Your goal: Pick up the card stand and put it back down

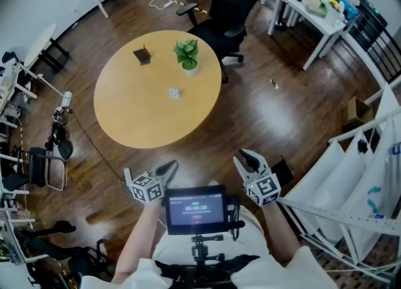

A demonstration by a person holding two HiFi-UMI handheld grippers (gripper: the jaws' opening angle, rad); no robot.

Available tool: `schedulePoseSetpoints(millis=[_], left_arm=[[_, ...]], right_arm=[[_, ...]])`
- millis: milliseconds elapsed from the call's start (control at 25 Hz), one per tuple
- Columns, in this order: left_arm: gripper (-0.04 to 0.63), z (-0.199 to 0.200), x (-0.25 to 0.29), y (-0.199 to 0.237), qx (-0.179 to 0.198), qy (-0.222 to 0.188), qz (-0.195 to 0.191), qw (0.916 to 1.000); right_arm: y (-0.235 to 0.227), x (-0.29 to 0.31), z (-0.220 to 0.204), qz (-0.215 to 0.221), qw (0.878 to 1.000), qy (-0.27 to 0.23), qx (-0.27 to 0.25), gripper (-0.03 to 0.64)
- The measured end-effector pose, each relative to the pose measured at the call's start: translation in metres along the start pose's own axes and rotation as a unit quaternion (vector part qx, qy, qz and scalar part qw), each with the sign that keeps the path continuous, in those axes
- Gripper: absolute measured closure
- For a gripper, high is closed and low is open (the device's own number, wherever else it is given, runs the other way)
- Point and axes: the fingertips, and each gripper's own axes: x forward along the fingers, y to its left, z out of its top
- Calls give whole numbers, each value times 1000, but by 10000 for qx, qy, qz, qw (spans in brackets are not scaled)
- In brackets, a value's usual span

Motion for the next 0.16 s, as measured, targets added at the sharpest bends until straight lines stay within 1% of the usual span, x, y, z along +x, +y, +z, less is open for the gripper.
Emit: schedulePoseSetpoints(millis=[160], left_arm=[[578, -31, -15, -11, -27, 180, -55, 9998]], right_arm=[[22, -13, -14, 170, 9985, 240, -451, 506]])
